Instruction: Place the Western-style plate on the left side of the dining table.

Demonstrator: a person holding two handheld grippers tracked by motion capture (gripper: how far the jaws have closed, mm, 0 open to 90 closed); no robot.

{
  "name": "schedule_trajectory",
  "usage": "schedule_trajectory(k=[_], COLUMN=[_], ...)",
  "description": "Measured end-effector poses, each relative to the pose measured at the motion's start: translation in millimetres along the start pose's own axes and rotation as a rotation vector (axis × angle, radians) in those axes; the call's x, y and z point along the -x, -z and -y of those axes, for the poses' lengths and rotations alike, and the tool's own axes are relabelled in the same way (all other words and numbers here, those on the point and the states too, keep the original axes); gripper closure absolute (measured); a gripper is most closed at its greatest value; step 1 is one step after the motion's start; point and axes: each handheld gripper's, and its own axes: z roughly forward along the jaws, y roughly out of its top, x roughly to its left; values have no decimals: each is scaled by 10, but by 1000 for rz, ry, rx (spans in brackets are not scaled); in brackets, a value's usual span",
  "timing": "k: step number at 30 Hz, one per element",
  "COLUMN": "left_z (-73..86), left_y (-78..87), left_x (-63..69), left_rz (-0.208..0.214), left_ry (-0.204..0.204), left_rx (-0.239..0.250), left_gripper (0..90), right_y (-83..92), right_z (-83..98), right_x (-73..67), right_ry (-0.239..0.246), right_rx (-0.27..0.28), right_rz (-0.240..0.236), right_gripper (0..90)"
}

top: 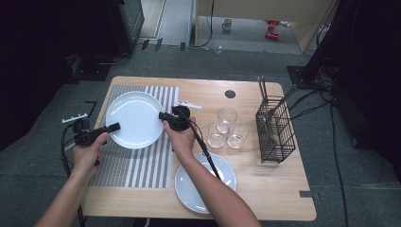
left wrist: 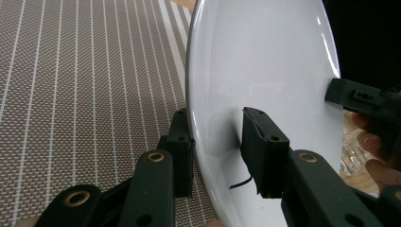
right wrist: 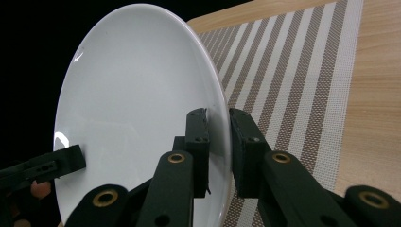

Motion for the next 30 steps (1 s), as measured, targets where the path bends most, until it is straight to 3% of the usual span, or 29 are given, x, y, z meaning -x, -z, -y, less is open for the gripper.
schedule_trajectory(k=[12,15,18,26,30], left_z=[29,42,55,73,86], left_y=[-144,-181,-217,-304,-382], left_x=[-165,-204,-226,-267,-311], left_rz=[-35,-47,-55,-79,-70], left_ry=[29,32,33,42,84], left_rx=[-28,-39,-48,-62,-64], left_gripper=[646,642,642,638,636], right_y=[-230,-278,-333,-464,-497], right_z=[40,58,61,95,108], right_x=[85,77,100,192,205], right_ry=[-25,4,0,-57,-56], right_rx=[-34,-50,-67,-89,-100], right_rz=[36,54,70,87,121], right_gripper=[789,781,777,771,769])
